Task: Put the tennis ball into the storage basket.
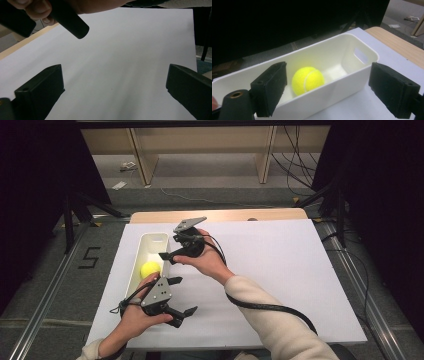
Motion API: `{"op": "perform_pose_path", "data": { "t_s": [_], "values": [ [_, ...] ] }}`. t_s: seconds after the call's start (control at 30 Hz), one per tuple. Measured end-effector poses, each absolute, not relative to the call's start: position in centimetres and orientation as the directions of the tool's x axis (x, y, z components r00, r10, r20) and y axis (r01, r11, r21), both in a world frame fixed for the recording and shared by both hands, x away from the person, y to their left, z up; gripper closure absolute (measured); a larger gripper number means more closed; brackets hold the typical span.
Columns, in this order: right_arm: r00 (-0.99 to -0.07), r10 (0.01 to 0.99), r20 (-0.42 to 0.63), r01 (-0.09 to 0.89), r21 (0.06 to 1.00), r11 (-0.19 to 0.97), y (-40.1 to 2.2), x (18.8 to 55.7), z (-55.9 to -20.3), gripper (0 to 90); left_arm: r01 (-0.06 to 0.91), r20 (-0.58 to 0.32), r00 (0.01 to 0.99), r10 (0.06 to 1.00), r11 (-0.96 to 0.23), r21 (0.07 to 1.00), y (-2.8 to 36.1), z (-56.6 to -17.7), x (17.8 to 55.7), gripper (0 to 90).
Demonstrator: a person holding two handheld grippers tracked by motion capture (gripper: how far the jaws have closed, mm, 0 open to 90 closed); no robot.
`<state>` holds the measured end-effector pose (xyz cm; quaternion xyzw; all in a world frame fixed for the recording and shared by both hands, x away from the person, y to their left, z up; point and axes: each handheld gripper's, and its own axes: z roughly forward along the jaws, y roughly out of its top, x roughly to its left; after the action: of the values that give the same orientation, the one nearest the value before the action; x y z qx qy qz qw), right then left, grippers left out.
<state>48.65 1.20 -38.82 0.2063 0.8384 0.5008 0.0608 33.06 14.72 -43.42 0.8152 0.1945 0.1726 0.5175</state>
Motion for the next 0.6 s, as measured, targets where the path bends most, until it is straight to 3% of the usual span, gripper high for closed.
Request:
{"op": "perform_pose_path", "data": {
  "t_s": [0.6],
  "values": [
    [-0.885, 0.454, 0.104, 0.304, 0.867, 0.394, -2.9, 48.2, -38.8, 15.8, 0.14, 0.08, 0.864, 0.498, -0.389, 0.91, 14.7, -43.4, 33.1, 0.9]
  ]
}}
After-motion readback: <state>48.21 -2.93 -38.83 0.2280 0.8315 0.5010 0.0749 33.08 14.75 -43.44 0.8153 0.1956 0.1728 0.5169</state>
